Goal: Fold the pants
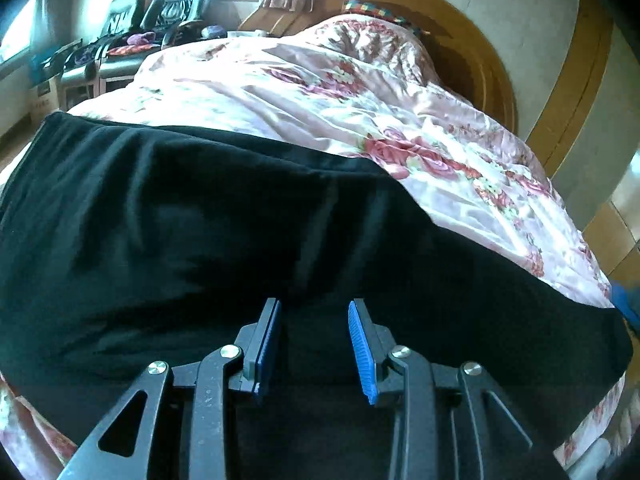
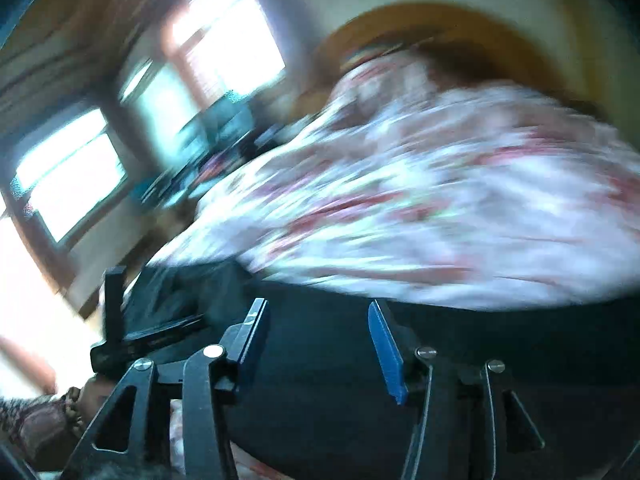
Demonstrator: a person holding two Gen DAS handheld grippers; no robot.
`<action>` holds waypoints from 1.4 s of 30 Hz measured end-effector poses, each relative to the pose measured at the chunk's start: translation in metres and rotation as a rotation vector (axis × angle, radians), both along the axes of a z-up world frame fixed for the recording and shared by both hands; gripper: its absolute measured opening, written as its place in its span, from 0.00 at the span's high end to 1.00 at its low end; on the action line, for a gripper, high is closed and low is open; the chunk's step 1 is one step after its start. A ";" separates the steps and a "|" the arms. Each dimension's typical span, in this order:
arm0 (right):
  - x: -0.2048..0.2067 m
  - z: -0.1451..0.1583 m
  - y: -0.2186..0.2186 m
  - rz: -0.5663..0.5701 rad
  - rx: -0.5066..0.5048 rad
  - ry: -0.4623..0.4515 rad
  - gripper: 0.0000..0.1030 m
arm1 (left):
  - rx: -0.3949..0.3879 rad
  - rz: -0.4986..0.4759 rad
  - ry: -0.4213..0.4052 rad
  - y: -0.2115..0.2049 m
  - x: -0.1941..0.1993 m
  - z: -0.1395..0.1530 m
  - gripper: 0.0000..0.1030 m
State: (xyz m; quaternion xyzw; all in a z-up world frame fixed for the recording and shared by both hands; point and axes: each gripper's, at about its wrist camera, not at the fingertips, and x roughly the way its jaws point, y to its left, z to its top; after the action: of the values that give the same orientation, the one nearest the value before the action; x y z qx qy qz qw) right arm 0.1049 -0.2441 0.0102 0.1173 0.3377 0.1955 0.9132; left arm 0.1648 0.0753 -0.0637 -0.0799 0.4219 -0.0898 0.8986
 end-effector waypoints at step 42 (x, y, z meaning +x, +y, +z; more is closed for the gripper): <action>0.172 -0.091 0.171 0.091 -0.312 0.198 0.62 | 0.047 0.097 -0.102 0.055 -0.006 -0.012 0.66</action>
State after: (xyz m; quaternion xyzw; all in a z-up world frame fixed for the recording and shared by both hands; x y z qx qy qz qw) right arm 0.2768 -0.0728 -0.0805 -0.0225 0.4571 0.1695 0.8729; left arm 0.1584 0.1302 -0.0755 -0.0747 0.3734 -0.0402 0.9238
